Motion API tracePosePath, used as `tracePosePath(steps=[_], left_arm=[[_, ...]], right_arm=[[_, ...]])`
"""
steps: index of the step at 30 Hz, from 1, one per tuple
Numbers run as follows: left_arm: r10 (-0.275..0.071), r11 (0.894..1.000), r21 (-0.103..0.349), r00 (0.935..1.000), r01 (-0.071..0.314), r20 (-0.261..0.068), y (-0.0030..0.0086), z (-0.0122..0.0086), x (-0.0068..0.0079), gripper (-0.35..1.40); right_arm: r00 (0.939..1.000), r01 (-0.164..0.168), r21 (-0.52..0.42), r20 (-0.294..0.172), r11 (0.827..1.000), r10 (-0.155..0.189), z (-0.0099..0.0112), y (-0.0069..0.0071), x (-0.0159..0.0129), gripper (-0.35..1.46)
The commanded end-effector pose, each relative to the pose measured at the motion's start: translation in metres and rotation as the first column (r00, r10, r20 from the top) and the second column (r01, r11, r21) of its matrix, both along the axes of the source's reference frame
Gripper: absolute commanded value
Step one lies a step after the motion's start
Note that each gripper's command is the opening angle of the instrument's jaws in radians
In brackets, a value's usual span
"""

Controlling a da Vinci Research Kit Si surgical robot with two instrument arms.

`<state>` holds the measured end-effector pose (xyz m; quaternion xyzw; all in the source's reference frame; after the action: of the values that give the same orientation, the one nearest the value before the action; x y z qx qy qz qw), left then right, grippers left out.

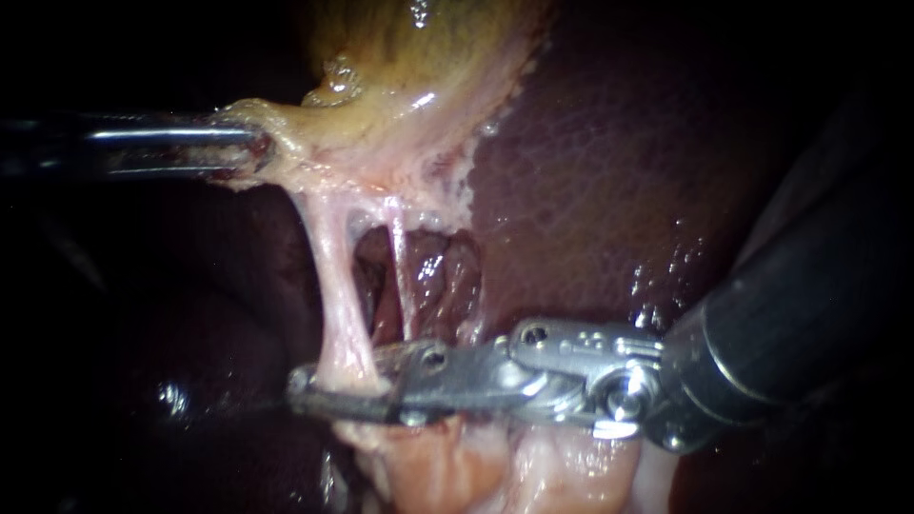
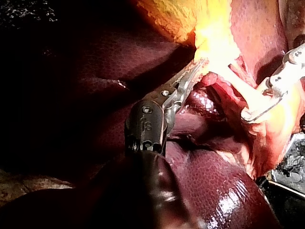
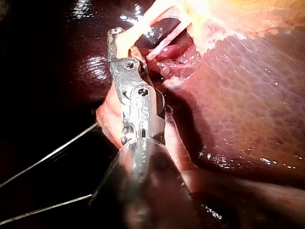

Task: Going back first clip left tube

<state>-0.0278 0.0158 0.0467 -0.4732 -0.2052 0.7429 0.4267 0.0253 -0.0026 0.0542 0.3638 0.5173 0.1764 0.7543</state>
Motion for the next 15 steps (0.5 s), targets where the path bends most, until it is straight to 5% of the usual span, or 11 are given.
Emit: tracePosePath(steps=[1,5,10,15], left_arm=[[0.000,1.000,0.000,1.0000,0.000,0.000,0.0000,-0.0001,0.0000,-0.35],[0.000,1.000,0.000,1.0000,0.000,-0.001,0.0000,-0.0001,0.0000,-0.35],[-0.001,1.000,0.000,1.0000,0.001,-0.001,0.0000,-0.0001,0.0000,-0.35],[-0.001,1.000,0.000,1.0000,0.001,-0.001,0.0000,-0.0001,0.0000,-0.35]], right_arm=[[1.0000,-0.003,0.001,-0.008,1.000,0.003,0.0001,-0.0001,-0.0001,-0.32],[0.9989,-0.038,0.000,-0.028,0.999,0.038,0.0004,0.0000,0.0004,0.37],[0.9968,-0.074,-0.006,-0.031,0.997,0.074,0.0015,0.0005,0.0004,0.47],[0.9930,-0.118,-0.113,-0.019,0.987,0.117,0.0039,0.0018,-0.0002,0.49]])
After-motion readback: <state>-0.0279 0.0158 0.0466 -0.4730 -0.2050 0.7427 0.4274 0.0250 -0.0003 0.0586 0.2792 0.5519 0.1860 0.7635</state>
